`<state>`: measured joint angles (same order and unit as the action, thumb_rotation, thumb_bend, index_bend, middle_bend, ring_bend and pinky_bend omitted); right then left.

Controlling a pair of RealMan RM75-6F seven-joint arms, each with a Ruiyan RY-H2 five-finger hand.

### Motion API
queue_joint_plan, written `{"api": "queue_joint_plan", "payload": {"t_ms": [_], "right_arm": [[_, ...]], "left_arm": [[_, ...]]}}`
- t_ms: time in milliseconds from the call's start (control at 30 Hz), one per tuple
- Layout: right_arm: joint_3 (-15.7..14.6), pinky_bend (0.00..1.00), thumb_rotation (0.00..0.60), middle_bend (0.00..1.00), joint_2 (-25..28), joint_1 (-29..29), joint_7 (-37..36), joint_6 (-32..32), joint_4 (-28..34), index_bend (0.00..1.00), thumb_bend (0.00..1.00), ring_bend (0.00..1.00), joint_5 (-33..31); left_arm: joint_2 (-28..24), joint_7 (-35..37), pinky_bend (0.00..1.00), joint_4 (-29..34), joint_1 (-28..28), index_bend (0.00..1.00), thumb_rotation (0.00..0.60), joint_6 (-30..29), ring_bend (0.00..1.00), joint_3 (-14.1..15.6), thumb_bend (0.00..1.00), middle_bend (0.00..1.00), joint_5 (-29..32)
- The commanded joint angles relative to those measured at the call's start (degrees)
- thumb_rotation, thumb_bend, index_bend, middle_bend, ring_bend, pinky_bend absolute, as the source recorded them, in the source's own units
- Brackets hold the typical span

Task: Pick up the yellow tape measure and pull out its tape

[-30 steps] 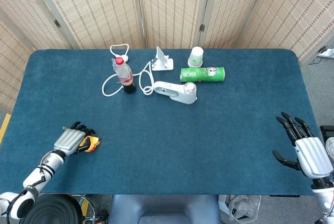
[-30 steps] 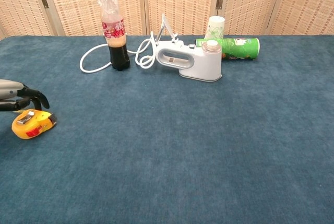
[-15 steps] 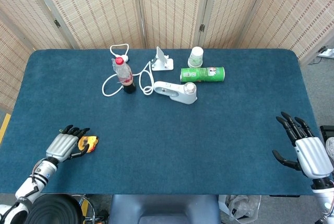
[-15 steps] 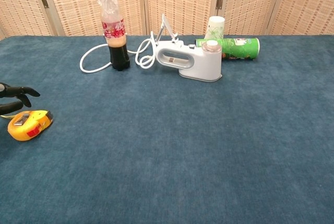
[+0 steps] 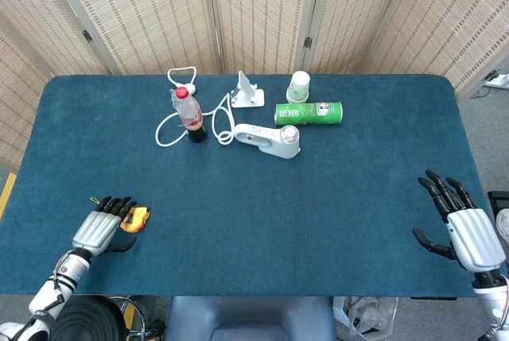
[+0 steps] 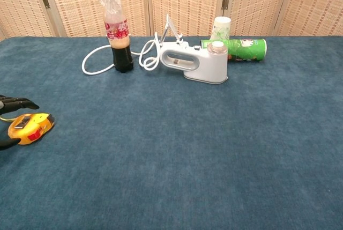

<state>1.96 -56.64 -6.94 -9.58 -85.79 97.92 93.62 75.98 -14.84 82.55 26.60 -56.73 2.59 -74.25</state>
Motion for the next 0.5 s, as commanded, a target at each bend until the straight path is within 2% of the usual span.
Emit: {"api": "queue_joint_plan", "payload": {"t_ms": [33,100,300,500], "right_arm": [[-0.01,0.08,0.6,0.07,0.06,0.06,0.1,-0.13,0.11,0.07,0.32,0.19,0.06],[-0.01,0.08,0.6,0.07,0.14,0.11,0.22,-0.27,0.26,0.07,0.31,0.19,0.11],[-0.02,0.08,0.6,0.07,0.39,0.24,0.6,-0.4,0.74,0.07,0.31,0.2,0.02],[0.02,0.08,0.6,0.07,0.41,0.19,1.0,-0.17,1.07,0.06,0.32,0.2,-0.21]], "left_arm": [[1.22,0.07,0.03,-1.29,-0.18,0.04,0.304,-0.09,0.09,-0.03,0.38,0.06,-0.4],[1.96,-0.5,0.03,-2.16,-0.18,0.03,0.338,-0.27,0.09,-0.1,0.38,0.06,-0.64],[3.61,-0.64,0.03,-4.69,-0.25,0.04,0.388,-0.1,0.09,-0.49,0.38,0.06,-0.52],[4.43,0.85,0.03,-6.46,-0.47,0.09,0.401,-0.37,0.12,-1.01,0.38,0.09,-0.83]]}}
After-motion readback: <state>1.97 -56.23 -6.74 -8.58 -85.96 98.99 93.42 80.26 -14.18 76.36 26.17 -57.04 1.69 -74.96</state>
